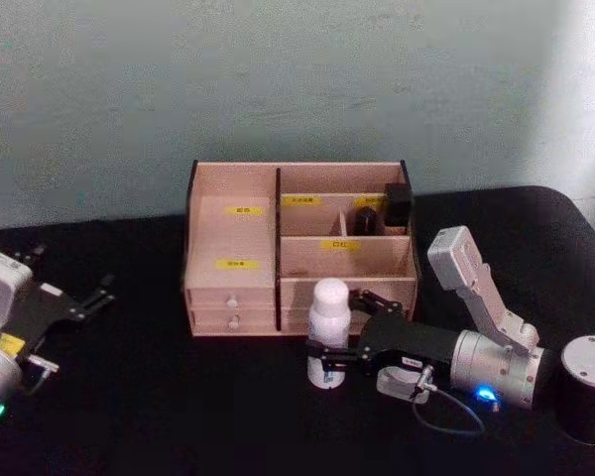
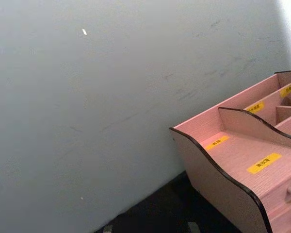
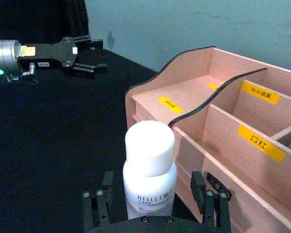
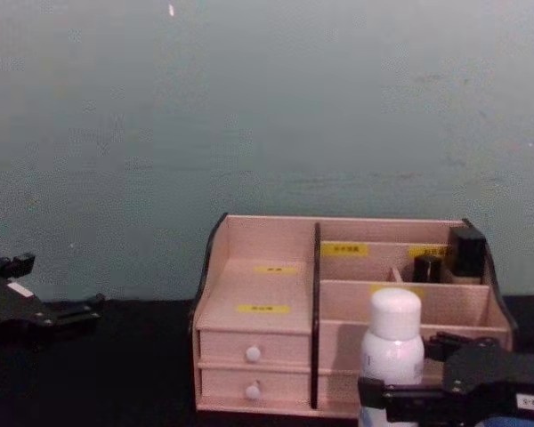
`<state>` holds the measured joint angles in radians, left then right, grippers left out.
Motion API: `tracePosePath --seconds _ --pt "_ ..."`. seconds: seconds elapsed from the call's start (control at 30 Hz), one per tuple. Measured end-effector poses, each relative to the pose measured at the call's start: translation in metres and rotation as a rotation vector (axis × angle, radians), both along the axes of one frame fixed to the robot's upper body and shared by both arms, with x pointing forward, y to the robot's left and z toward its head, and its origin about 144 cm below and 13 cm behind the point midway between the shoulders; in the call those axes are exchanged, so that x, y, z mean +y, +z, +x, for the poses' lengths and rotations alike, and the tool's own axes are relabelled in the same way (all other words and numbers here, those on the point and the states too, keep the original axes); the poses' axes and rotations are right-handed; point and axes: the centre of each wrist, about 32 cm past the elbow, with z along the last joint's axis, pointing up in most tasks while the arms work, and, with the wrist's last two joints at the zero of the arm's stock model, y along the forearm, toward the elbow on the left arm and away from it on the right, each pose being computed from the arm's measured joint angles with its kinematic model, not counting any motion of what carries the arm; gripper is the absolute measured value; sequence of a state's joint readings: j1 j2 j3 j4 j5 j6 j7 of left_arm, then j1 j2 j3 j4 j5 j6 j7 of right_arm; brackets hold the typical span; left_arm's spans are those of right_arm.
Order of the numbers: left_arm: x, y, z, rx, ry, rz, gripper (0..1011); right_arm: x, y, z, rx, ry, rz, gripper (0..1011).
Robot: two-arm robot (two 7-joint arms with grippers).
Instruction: Pick up the facial cleanser and watermelon frost from the table and place them into the tiered storage box.
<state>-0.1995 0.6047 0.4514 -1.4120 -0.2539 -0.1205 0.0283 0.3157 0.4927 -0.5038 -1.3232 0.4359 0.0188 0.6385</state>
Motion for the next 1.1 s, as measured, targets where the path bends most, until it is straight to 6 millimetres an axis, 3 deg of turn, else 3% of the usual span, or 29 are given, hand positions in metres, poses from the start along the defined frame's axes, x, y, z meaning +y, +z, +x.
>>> tracePosePath --seconds 0.27,0.47,0.57,1.1 --pt "0.0 0.0 0.0 0.0 0.0 0.0 1001 0.0 0.0 -0.0001 0.0 0.0 0.001 861" --pt "0.0 0.0 0.0 0.0 0.0 0.0 1001 0.0 -0.0001 -0.0003 0.0 0.0 0.001 651" --pt "0.0 0.0 0.0 0.0 0.0 0.0 1001 0.0 -0.0002 -0.0003 0.0 0.0 0.001 596" --pt "0.0 0.0 0.0 0.0 0.0 0.0 1001 -0.0006 -0.0001 -0.0004 -0.003 0.0 0.001 593"
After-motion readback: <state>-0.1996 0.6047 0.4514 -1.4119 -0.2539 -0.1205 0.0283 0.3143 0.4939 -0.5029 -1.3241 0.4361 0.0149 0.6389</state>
